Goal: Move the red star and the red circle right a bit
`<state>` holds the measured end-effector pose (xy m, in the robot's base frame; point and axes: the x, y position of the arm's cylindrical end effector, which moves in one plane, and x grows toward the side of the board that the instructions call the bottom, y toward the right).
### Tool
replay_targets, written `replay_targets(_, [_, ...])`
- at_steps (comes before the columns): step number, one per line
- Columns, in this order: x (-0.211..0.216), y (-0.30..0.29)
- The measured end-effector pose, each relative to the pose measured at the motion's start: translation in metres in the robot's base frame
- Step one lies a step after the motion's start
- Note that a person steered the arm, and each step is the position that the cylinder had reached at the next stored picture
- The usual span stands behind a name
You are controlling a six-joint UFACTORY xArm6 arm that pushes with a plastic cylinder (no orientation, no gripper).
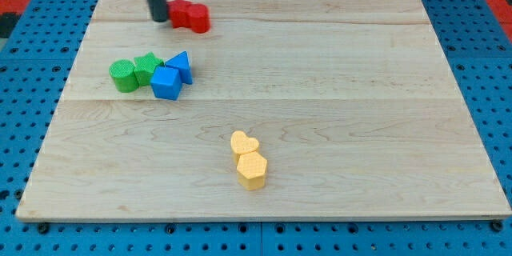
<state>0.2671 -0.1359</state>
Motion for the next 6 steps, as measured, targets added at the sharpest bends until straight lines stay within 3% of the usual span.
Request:
replay_targets(1, [0.007, 0.05])
replay_targets(2, [0.007, -0.03])
replay_targets(3, [-0.018, -0.028])
replay_targets(4, [-0.015, 0.046])
replay_targets(5, [0.018, 0.109])
replay_targets(6, [0.044, 0.139])
